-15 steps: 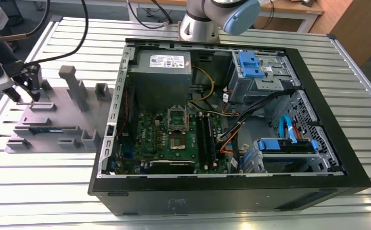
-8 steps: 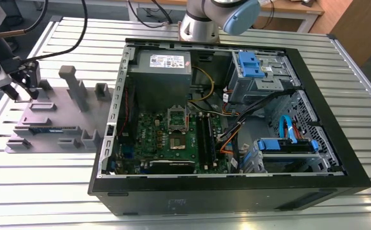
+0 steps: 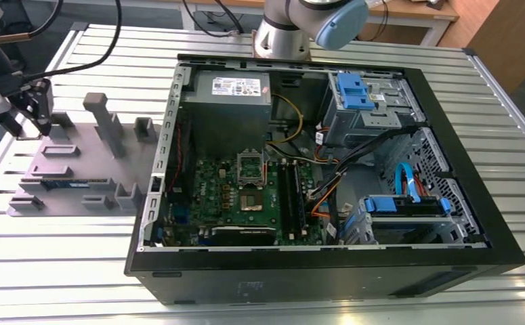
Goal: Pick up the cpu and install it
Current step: 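Pick up the cpu and move it towards the insertion slot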
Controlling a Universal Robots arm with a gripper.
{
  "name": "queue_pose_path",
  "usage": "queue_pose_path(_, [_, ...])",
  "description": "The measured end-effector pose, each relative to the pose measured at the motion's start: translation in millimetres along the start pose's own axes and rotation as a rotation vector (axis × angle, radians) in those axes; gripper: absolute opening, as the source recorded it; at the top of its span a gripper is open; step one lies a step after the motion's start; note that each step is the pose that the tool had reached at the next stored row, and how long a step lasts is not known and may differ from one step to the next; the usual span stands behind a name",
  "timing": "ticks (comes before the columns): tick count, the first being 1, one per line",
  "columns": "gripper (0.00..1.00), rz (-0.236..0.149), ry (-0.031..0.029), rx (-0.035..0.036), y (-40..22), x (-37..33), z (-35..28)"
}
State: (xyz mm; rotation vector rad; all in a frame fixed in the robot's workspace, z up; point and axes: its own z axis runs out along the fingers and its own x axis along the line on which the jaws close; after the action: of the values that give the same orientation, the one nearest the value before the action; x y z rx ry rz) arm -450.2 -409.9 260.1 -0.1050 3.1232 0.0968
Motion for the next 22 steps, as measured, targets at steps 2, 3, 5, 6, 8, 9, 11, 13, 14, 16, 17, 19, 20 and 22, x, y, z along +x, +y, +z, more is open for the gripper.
queue_pose_path(2, [0.47, 0.0, 0.0001, 0.0, 0.1, 0.0, -2.1])
queue_pose_path(3, [0.47, 0.0, 0.0, 0.0, 0.2, -0.1, -3.2])
queue_pose_path(5, [0.47, 0.0, 0.0, 0.0, 0.3, -0.1, -5.1])
queue_pose_path(6, [0.47, 0.0, 0.0, 0.0, 0.4, -0.1, -6.2])
queue_pose_path(8, [0.47, 0.0, 0.0, 0.0, 0.5, -0.1, -8.2])
queue_pose_path(9, [0.47, 0.0, 0.0, 0.0, 0.5, -0.2, -8.7])
queue_pose_path(11, [0.47, 0.0, -0.0003, -0.0001, 0.5, -0.2, -8.6])
queue_pose_path(13, [0.47, 0.0, -0.0001, 0.0, 0.6, -0.1, -8.7])
queue_pose_path(14, [0.47, 0.0, 0.0, 0.0, 0.5, -0.2, -8.8])
queue_pose_path(16, [0.47, 0.0, 0.0, 0.0, 0.6, -0.1, -9.1])
queue_pose_path(17, [0.47, 0.0, -0.0001, 0.0, 0.6, -0.2, -9.1])
queue_pose_path(19, [0.47, 0.0, 0.0, 0.0, 0.6, -0.2, -9.2])
queue_pose_path(20, [0.47, 0.0, 0.0, 0.0, 0.6, -0.2, -9.2])
queue_pose_path(22, [0.47, 0.0, -0.0001, 0.0, 0.6, -0.2, -9.2])
